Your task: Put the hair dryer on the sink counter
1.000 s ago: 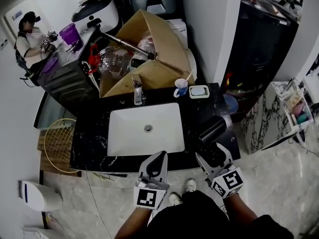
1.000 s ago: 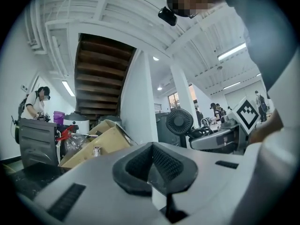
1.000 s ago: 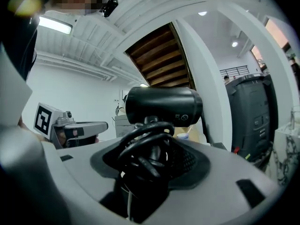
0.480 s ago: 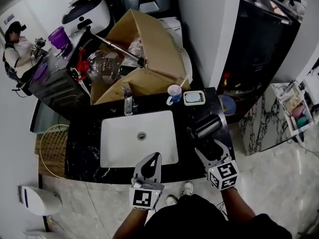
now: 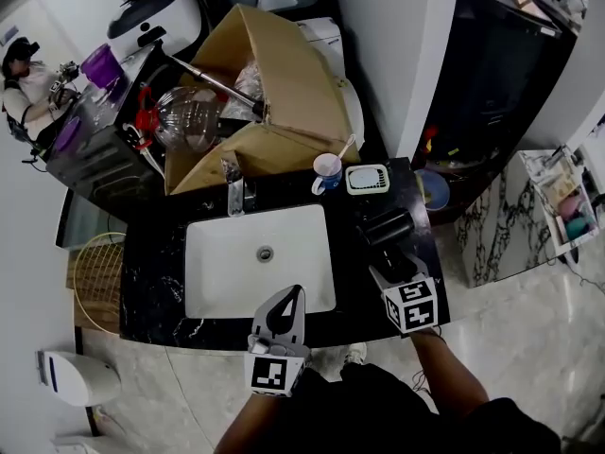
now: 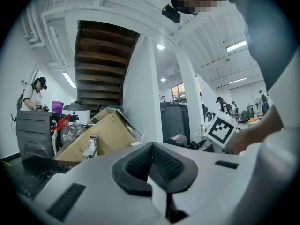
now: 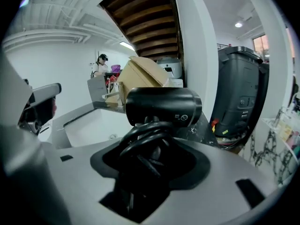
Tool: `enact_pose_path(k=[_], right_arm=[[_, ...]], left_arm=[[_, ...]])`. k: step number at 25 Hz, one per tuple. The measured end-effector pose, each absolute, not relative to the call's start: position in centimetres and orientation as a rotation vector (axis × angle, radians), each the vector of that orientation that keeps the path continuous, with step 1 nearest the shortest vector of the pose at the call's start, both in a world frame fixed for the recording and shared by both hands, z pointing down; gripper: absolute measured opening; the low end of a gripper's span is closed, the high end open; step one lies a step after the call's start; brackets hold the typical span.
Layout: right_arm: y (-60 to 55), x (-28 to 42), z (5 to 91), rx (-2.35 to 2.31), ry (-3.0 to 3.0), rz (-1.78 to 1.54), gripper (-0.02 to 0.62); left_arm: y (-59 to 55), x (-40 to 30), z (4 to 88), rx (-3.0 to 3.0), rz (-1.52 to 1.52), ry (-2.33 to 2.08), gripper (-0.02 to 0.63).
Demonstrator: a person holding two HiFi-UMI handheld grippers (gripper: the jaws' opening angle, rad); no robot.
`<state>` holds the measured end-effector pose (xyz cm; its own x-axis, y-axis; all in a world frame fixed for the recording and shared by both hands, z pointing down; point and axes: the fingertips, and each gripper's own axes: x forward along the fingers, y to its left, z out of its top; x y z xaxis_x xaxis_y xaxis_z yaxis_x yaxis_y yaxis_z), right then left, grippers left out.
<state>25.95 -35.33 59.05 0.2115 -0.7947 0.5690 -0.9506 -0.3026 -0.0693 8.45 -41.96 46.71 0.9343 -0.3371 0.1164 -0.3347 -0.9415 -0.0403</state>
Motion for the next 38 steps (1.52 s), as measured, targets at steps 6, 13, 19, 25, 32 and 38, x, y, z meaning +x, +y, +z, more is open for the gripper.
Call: enact_pose_path(k=[6,13,19,25,32,38], right_arm=[[-36.5,27.0,62.3,2.151,-1.508,0.851,0.253],[-36.6,26.7,64.6,2.129,-1.424,0.963,0.253],[-36.2,26.6,65.7,2.121,-1.372,1.019,0.253],[-36.2,26.4,66.2,2.118,-1.369,1.018,0.253],[-36.7,26.9,62.4,2.199,-1.369,0.858,0.292],[-37.7,26.9,54.7,2.343,-1.415,0.61,0.296]], left_arm=[[-43.7,7.9,47.7,-3.092,-0.245,0.473,-0.005],[-46.3,7.8,46.4,-3.073,-0.195,0.406,-0.005],[-47.2,7.4,46.7,-3.085,-0.23,0.375,-0.005],[-47.6,7.8,46.9,-3.092,-0.196,0.312,-0.005],[-47.4,8.1,46.6,-3.1,-0.22,0.273,-0.005],[-48.0,7.9,45.9,-3.099,-0.183,0.282,-0.005]])
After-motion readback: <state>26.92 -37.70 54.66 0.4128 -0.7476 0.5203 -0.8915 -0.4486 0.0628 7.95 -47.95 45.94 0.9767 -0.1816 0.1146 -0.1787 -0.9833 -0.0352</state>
